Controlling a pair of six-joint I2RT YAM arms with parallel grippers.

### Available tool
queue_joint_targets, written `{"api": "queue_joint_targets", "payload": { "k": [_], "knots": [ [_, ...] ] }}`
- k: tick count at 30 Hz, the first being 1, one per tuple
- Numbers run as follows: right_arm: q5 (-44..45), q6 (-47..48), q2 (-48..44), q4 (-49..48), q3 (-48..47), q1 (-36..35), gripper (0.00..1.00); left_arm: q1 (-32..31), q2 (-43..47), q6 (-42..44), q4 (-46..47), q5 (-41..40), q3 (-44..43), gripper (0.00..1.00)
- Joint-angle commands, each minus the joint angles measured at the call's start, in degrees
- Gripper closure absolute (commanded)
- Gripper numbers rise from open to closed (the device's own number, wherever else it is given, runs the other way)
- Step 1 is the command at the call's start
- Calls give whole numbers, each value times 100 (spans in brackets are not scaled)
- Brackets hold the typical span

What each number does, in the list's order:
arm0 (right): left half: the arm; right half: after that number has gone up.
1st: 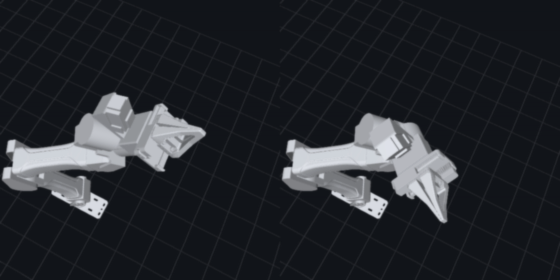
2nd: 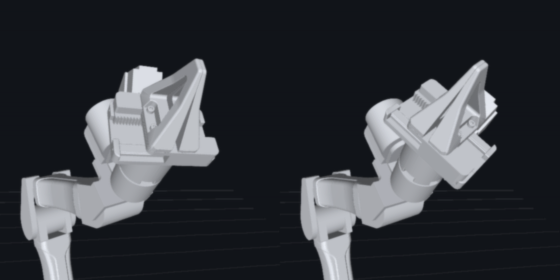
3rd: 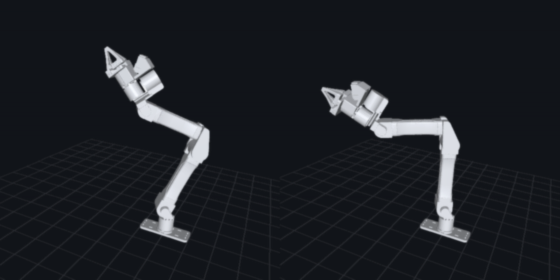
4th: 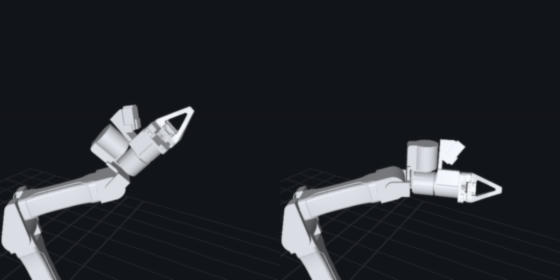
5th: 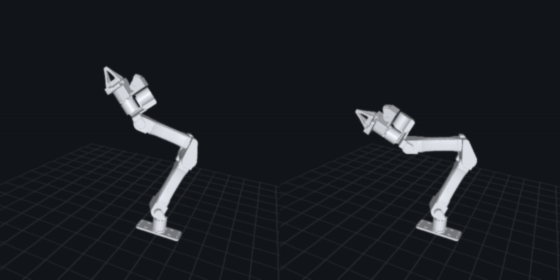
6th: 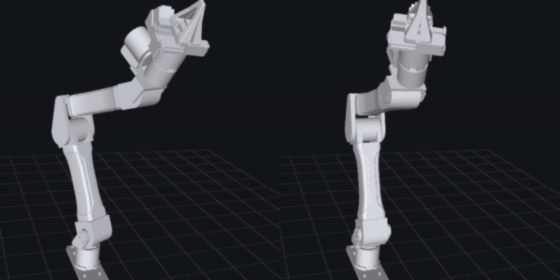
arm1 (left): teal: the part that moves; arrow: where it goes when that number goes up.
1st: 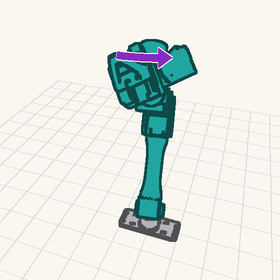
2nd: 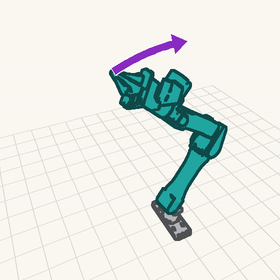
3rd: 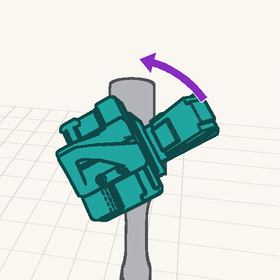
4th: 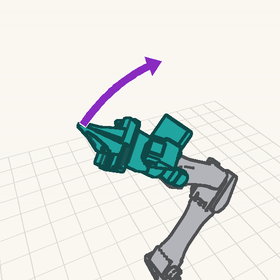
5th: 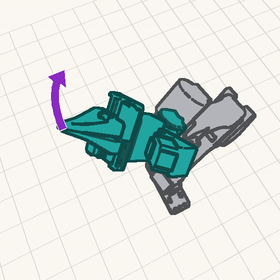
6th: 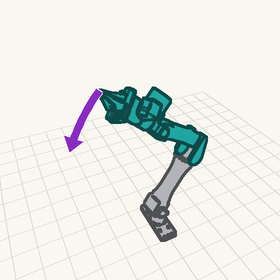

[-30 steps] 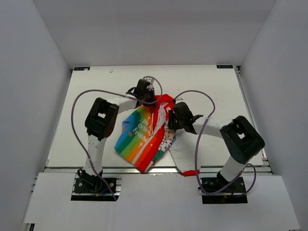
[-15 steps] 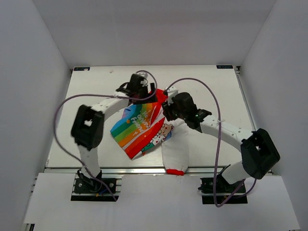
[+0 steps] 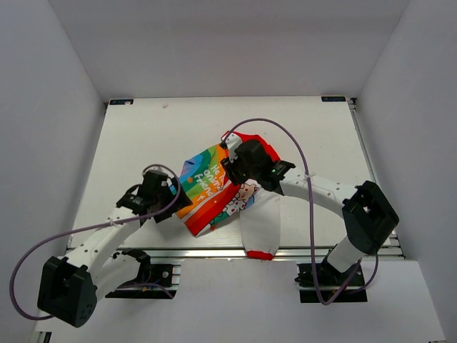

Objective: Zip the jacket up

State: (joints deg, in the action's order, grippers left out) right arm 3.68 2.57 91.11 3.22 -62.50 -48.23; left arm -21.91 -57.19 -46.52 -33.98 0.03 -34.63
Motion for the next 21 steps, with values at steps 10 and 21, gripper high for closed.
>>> {"api": "queue_joint_targets", "payload": {
  "k": [10, 21],
  "knots": [
    [150, -766, -471, -261, 484, 6, 50, -15, -195, -551, 1401, 761, 1073, 2],
    [414, -907, -586, -454, 695, 33, 50, -15, -557, -253, 2308, 665, 985, 100]
  ]
}}
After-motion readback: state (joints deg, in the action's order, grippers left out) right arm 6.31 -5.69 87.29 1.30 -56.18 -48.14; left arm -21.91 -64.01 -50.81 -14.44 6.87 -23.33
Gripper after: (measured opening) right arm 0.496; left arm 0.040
